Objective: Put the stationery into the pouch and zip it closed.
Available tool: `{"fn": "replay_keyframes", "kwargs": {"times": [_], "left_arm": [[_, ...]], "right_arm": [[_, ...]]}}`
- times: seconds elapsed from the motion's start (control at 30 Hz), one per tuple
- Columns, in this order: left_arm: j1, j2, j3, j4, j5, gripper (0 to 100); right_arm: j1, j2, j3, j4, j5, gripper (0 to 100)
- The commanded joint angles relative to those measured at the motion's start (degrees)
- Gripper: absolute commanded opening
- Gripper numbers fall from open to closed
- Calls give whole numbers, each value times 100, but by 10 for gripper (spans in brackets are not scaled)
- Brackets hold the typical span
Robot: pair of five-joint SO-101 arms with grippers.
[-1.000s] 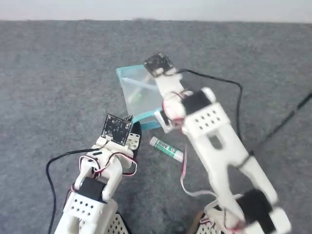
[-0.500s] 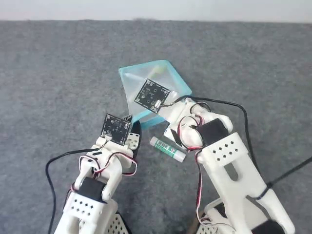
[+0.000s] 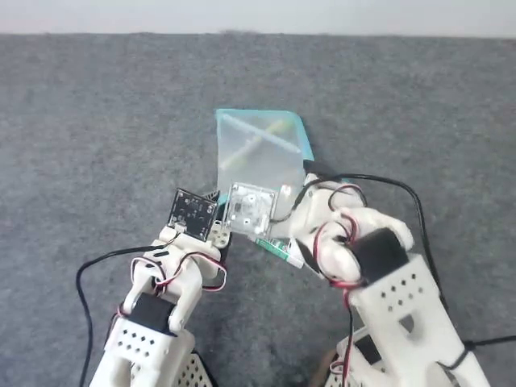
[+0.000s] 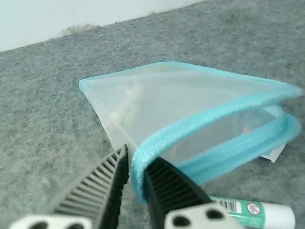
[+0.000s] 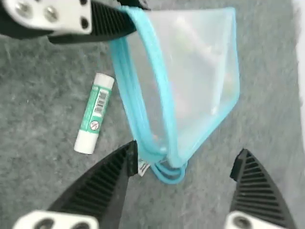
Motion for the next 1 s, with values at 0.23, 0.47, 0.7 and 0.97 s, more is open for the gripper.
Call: {"fn": "replay_keyframes", "kwargs": {"times": [0.23,0.47,0.7,0.97], "left_arm": [[18,-26,-101,-79,18,12],[18,-26,-101,-79,18,12],[18,-18,-101,-79,18,12],[18,-18,-101,-79,18,12]], "right_arm": [[-277,22,554,-681,79,321],[57,945,519,-1587,-378,321],[75,1657,519,-2097,-536,320],[163,1947,519,-2457,-1829,66]]}}
